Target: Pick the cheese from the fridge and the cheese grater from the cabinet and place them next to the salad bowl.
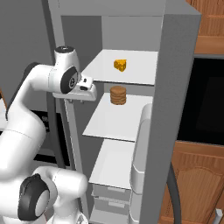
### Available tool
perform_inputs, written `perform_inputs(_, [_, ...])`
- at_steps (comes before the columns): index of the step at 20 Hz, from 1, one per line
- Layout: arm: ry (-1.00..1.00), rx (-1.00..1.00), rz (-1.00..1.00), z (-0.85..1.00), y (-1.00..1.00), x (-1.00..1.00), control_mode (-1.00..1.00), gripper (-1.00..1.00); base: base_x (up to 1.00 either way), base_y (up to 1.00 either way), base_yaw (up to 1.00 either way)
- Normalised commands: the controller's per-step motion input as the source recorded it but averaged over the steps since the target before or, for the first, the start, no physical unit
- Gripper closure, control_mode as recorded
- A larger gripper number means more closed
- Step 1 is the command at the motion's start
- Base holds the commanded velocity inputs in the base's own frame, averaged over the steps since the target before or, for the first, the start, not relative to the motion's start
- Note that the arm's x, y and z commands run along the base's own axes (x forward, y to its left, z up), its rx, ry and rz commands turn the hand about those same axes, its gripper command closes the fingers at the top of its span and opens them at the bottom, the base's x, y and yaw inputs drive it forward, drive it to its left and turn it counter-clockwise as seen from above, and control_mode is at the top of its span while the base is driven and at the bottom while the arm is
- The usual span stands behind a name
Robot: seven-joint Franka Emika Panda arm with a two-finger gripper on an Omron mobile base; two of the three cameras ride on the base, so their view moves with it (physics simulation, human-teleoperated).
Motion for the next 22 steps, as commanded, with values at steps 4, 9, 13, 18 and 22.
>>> perform_inputs(4, [-0.06, 0.0, 0.0, 0.0, 0.0, -0.04, -1.0, -1.0, 0.0, 0.0, 0.0])
perform_inputs(9, [-0.24, 0.11, -0.03, 0.0, -0.18, -0.16, -1.0, -1.0, 0.0, 0.0, 0.0])
perform_inputs(13, [-0.32, 0.14, -0.03, 0.07, -0.34, -0.11, -1.0, -1.0, 0.0, 0.0, 0.0])
perform_inputs(18, [-0.14, 0.01, -0.14, 0.17, -0.31, 0.04, -1.0, -1.0, 0.0, 0.0, 0.0])
perform_inputs(22, [0.0, -0.09, -0.2, 0.25, -0.28, 0.18, -1.0, -1.0, 0.0, 0.0, 0.0])
